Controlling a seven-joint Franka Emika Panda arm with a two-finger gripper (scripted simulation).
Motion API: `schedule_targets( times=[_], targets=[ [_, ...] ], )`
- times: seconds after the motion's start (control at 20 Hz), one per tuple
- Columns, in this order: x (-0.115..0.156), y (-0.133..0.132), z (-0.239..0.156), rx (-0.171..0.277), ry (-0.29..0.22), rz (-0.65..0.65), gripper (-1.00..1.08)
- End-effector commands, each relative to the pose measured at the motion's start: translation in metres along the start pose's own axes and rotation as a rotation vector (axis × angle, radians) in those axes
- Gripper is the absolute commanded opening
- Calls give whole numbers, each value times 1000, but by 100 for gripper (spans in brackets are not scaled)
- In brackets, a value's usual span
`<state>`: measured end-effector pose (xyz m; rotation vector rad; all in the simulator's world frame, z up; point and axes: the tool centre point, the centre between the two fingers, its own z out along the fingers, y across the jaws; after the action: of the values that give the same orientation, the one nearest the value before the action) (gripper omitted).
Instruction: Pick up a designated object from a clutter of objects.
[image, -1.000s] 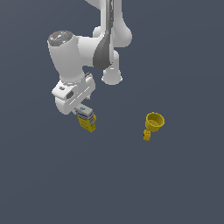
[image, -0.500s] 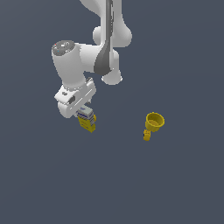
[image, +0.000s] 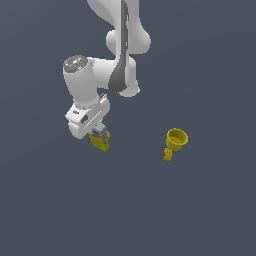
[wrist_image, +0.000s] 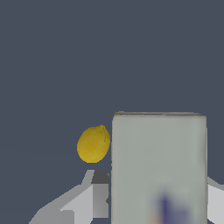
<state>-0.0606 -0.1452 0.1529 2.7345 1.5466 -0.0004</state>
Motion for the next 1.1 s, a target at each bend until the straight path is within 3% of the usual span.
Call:
schedule_targets(
  times=[0.0, 0.6, 1.05],
  targets=[
    [0, 0, 1, 0, 0, 0, -100],
    [4, -2, -3, -1, 0, 0, -100],
    [40, -23, -38, -2, -2, 0, -100]
  ],
)
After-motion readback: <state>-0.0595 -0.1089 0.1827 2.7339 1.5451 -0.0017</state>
